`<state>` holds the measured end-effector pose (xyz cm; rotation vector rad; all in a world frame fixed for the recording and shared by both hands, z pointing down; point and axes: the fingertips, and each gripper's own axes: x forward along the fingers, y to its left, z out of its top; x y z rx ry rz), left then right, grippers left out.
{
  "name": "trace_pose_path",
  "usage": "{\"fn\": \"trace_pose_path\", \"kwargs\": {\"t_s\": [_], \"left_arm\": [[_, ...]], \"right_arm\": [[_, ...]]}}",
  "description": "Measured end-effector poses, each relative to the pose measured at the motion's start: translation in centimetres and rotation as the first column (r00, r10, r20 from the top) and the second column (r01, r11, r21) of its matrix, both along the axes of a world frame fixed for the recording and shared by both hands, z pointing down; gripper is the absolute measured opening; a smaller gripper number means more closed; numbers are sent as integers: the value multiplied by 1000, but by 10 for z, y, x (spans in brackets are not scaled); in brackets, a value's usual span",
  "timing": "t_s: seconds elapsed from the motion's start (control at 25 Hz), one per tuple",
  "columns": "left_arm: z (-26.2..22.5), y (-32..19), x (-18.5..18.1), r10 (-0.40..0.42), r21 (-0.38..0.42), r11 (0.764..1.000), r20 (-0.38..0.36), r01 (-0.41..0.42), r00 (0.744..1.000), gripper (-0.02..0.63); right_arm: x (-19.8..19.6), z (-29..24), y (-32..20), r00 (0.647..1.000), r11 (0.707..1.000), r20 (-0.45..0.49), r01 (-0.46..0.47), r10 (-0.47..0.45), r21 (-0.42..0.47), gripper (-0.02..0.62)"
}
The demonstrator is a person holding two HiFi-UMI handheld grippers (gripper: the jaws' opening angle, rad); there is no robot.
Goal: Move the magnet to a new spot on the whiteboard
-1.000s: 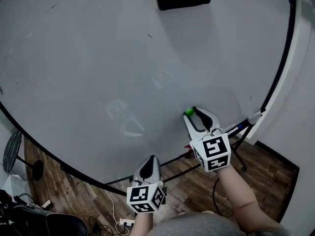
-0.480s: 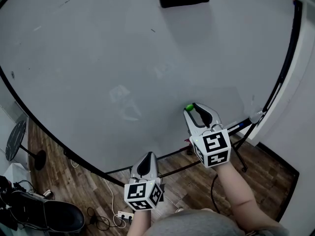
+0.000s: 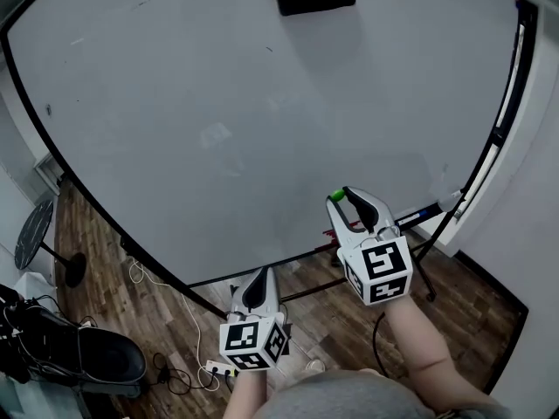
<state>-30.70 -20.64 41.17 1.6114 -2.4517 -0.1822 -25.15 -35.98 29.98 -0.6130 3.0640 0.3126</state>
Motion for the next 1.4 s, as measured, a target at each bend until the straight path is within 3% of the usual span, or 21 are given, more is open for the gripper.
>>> {"fn": "trace_pose_path", "kwargs": {"t_s": [0.72, 1.4], "left_arm": [[-10, 66, 80, -62, -15, 998, 7, 62, 998, 2], [20, 125, 169, -88, -41, 995, -10, 88, 996, 2]], "right_arm": [[100, 7, 81, 997, 996, 30, 75, -73, -57, 123], [192, 63, 149, 992, 982, -13, 124, -127, -140, 123]]}}
